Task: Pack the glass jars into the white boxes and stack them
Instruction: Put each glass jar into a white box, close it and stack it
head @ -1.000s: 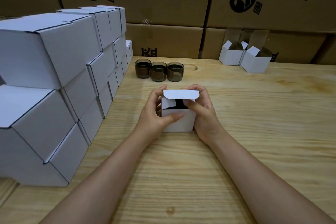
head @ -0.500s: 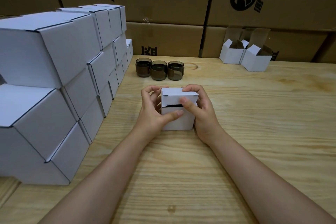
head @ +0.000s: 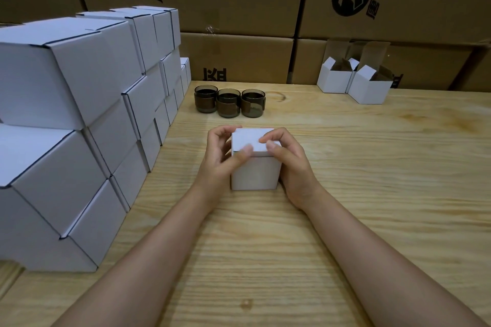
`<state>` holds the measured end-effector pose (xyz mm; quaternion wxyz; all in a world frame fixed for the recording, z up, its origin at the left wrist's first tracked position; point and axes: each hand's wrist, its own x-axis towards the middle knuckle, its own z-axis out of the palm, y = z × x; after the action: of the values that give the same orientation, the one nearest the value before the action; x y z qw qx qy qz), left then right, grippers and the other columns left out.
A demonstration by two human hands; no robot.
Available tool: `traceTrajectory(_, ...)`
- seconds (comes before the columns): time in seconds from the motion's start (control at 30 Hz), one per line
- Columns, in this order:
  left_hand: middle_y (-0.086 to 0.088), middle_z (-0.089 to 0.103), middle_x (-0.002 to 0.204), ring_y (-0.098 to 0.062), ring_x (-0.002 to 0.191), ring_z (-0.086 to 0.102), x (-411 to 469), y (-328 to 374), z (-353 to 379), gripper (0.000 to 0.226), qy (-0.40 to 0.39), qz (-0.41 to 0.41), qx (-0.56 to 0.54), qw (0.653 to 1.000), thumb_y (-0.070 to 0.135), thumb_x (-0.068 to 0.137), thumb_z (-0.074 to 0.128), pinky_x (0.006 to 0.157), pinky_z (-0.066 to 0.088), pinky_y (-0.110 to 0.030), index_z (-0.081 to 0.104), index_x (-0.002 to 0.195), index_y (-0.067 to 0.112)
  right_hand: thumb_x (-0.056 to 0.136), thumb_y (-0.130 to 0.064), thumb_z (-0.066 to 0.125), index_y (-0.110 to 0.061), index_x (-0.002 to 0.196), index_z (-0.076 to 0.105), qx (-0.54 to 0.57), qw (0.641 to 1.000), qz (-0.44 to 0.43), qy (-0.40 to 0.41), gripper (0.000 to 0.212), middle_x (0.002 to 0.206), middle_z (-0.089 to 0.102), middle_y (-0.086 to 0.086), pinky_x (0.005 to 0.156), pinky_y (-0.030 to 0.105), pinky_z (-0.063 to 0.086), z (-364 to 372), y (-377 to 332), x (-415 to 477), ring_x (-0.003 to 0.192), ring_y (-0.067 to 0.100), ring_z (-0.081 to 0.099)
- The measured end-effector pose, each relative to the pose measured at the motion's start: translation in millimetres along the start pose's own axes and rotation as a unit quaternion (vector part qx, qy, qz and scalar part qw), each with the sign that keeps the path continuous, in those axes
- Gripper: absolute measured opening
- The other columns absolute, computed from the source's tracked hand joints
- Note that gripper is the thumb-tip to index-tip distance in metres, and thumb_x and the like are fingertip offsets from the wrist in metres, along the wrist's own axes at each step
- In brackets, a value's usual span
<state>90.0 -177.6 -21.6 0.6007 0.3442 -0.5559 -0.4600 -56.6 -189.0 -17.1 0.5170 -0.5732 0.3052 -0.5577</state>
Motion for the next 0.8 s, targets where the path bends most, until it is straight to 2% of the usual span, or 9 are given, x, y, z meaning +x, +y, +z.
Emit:
traceTrajectory(0.07, 0.005, 0.054, 0.113, 0.008, 0.094, 0.058, 3, 0, 1, 0.034, 0.017, -0.010, -0.023, 1.000, 0.025, 0.078, 0.057, 0.078, 0.047, -0.013, 0.045, 0.109, 0.020, 0.074, -0.024, 0.055, -0.017, 0.079, 0.059, -0.024, 0.999, 0.012, 0.020, 0.009, 0.087, 0.058, -0.008, 0.078, 0.032, 0.036, 1, 0, 1, 0.090, 0.015, 0.050)
traceTrajectory(0.13, 0.002, 0.054, 0.116, 0.013, 0.090, 0.059, 5, -2, 1, 0.034, 0.020, -0.010, -0.023, 0.999, 0.020, 0.076, 0.057, 0.073, 0.047, -0.010, 0.046, 0.108, 0.020, 0.073, -0.020, 0.052, -0.019, 0.077, 0.059, -0.050, 0.998, 0.016, 0.029, 0.008, 0.091, 0.056, -0.004, 0.083, 0.034, 0.035, 3, -1, 2, 0.094, 0.018, 0.049)
traceTrajectory(0.27, -0.009, 0.051, 0.127, -0.003, 0.096, 0.057, 5, -2, 1, 0.037, 0.014, -0.019, -0.030, 0.999, 0.018, 0.074, 0.058, 0.075, 0.049, -0.016, 0.049, 0.110, 0.023, 0.073, -0.021, 0.053, -0.019, 0.078, 0.058, -0.057, 0.998, 0.027, 0.021, 0.008, 0.099, 0.053, 0.002, 0.083, 0.033, 0.036, 2, -2, 0, 0.098, 0.019, 0.048)
traceTrajectory(0.4, 0.000, 0.053, 0.117, 0.006, 0.090, 0.058, 4, -1, 0, 0.034, 0.011, -0.018, -0.030, 0.999, 0.021, 0.075, 0.056, 0.073, 0.048, -0.013, 0.051, 0.109, 0.023, 0.078, -0.023, 0.051, -0.015, 0.086, 0.061, 0.049, 0.995, 0.069, -0.043, 0.015, 0.097, 0.057, -0.001, 0.075, 0.028, 0.042, -8, -5, 0, 0.093, 0.017, 0.053)
traceTrajectory(0.5, 0.001, 0.055, 0.114, -0.005, 0.095, 0.057, 4, 0, -2, 0.033, 0.020, -0.030, -0.039, 0.999, 0.023, 0.076, 0.056, 0.075, 0.049, -0.018, 0.053, 0.109, 0.023, 0.076, -0.018, 0.052, -0.017, 0.093, 0.065, 0.061, 0.992, 0.081, -0.076, 0.021, 0.101, 0.062, -0.008, 0.078, 0.021, 0.046, -15, -8, 1, 0.095, 0.010, 0.058)
traceTrajectory(0.6, -0.004, 0.054, 0.116, -0.013, 0.099, 0.054, 4, 1, -2, 0.036, 0.023, -0.039, -0.035, 0.998, 0.024, 0.076, 0.055, 0.078, 0.047, -0.024, 0.054, 0.112, 0.023, 0.079, -0.017, 0.055, -0.019, 0.096, 0.066, 0.046, 0.991, 0.084, -0.095, 0.020, 0.102, 0.064, -0.011, 0.084, 0.020, 0.045, -20, -8, 1, 0.097, 0.006, 0.059)
traceTrajectory(0.7, -0.001, 0.057, 0.112, -0.012, 0.095, 0.056, 3, 2, -2, 0.034, 0.025, -0.040, -0.037, 0.998, 0.023, 0.078, 0.061, 0.079, 0.048, -0.026, 0.054, 0.111, 0.024, 0.082, -0.015, 0.057, -0.020, 0.102, 0.062, 0.022, 0.992, 0.066, -0.108, 0.022, 0.110, 0.059, -0.005, 0.086, 0.023, 0.046, -22, -7, -3, 0.102, 0.011, 0.056)
traceTrajectory(0.73, 0.002, 0.059, 0.107, -0.010, 0.092, 0.058, 3, 1, -2, 0.034, 0.028, -0.044, -0.045, 0.998, 0.024, 0.079, 0.066, 0.076, 0.049, -0.024, 0.054, 0.110, 0.025, 0.081, -0.013, 0.060, -0.021, 0.106, 0.060, -0.010, 0.992, 0.052, -0.115, 0.026, 0.113, 0.057, -0.006, 0.087, 0.023, 0.045, -23, -6, -5, 0.105, 0.011, 0.055)
traceTrajectory(0.8, 0.005, 0.063, 0.102, -0.010, 0.089, 0.061, 3, 2, -3, 0.030, 0.046, -0.059, -0.049, 0.996, 0.038, 0.083, 0.064, 0.073, 0.053, -0.024, 0.055, 0.111, 0.028, 0.077, -0.009, 0.068, -0.024, 0.111, 0.058, -0.094, 0.988, 0.025, -0.123, 0.038, 0.117, 0.055, -0.014, 0.088, 0.019, 0.045, -21, -6, -8, 0.110, 0.007, 0.055)
